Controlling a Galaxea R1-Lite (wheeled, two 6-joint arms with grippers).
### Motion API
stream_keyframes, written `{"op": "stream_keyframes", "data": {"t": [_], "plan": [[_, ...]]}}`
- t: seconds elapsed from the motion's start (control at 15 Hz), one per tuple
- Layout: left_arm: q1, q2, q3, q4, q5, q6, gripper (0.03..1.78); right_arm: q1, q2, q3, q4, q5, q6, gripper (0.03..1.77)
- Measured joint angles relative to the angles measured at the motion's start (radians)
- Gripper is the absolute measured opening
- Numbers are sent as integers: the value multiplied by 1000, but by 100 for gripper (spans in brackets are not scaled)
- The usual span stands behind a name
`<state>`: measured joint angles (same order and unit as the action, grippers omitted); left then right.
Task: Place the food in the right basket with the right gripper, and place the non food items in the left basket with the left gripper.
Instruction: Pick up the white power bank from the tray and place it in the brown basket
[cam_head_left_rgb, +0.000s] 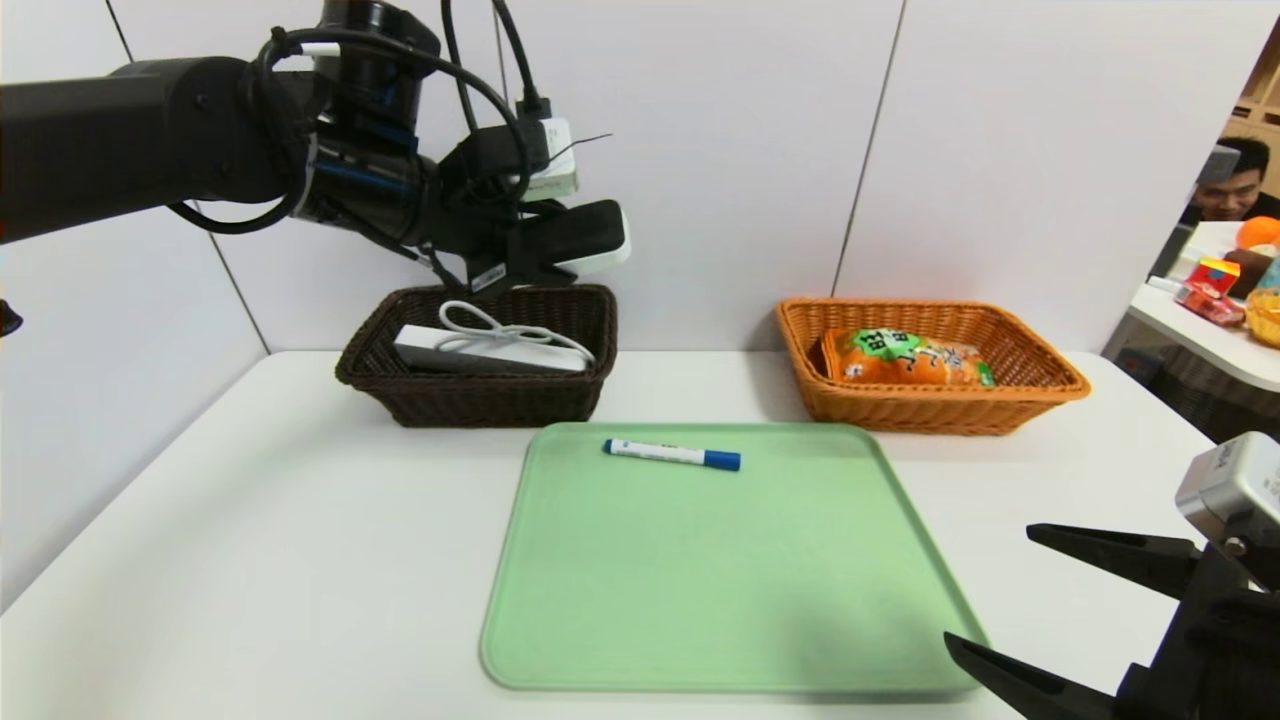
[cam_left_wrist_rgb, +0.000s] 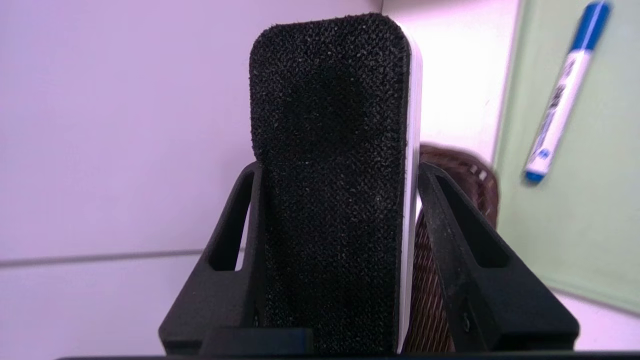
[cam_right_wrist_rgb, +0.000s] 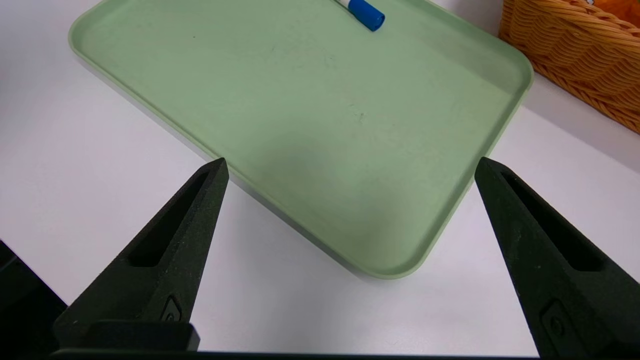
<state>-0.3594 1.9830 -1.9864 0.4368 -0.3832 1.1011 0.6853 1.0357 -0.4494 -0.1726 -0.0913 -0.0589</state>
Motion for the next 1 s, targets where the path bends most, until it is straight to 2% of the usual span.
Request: {"op": "stream_keyframes", "data": {"t": [0.33, 0.73, 1.0], "plan": [[87, 58, 0, -42, 3, -4, 93, 0, 1, 0, 1, 0, -7, 170], [101, 152, 0, -111, 2, -5, 93, -1, 1, 8, 1, -1, -5, 170], [111, 216, -1, -117, 3, -9, 93, -1, -1, 22, 1, 0, -3, 170]]}}
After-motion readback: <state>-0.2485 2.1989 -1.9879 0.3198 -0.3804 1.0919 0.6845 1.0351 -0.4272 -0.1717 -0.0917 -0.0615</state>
